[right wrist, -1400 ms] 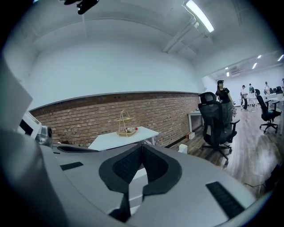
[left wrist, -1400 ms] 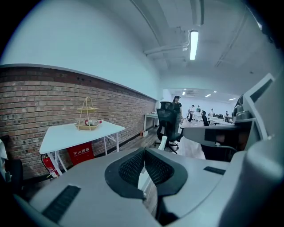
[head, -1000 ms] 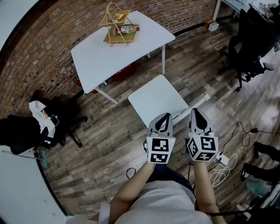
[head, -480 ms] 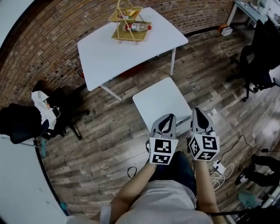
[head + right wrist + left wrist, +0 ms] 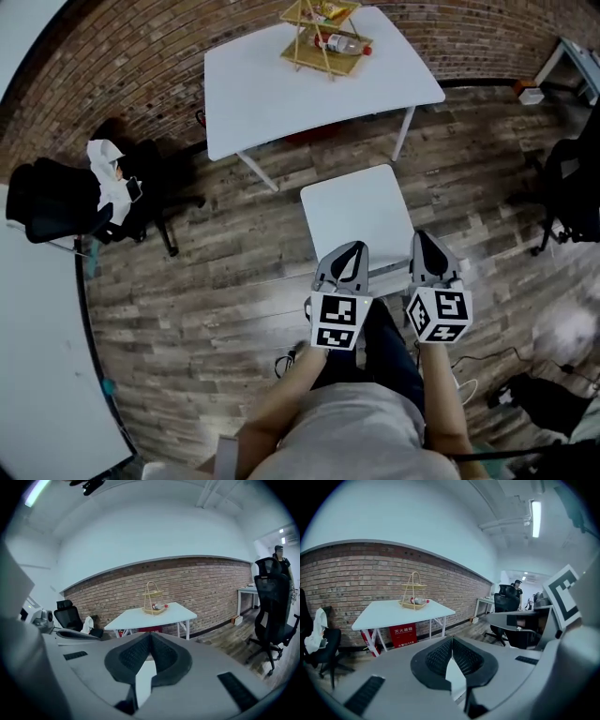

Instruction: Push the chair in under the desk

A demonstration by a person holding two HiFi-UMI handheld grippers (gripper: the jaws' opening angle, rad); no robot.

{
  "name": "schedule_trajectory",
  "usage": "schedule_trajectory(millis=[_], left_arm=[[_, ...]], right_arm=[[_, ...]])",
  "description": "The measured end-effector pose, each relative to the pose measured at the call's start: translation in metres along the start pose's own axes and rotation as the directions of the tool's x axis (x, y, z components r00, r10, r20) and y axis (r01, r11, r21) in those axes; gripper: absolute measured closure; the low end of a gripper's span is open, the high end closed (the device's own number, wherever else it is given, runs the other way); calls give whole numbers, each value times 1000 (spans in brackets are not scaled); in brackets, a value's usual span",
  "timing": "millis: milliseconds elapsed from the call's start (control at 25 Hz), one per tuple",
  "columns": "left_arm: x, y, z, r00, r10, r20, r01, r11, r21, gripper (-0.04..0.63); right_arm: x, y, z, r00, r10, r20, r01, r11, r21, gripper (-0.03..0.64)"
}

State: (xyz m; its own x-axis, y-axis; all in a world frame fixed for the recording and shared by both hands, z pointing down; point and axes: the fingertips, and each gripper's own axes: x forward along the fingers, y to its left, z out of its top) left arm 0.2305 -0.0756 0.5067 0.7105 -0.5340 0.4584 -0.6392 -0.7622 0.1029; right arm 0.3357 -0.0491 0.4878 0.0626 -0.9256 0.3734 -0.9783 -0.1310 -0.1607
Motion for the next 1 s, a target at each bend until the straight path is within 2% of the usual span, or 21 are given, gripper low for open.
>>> schedule_trajectory(millis=[120,240,520,680,880,1000], left_arm=[[-2,0,2,999,35,22,-34,999,-26,578],[-6,-4,3,997,63,47,-63,998,-21,578],[-28,-6,0,989,115,95,-119,992,41,578],[-48,-4,-3,989,98,109,-108,990,92,578],[-76,12,-21,984,165,66,-170,981,91,578],[-89,15,-35,985,167,41,-170,979,111,578]], right_arm=[[6,-2,4,997,75,-22,-75,996,-37,601],[7,-4,6,988,151,-38,-154,985,-83,601],[0,-15,2,938,341,-67,-348,926,-149,601],[-3,-29,-2,922,373,-106,-388,900,-199,601],[-13,-45,-6,910,397,-122,-414,886,-207,600],[-25,-52,-9,884,449,-127,-467,856,-223,600]])
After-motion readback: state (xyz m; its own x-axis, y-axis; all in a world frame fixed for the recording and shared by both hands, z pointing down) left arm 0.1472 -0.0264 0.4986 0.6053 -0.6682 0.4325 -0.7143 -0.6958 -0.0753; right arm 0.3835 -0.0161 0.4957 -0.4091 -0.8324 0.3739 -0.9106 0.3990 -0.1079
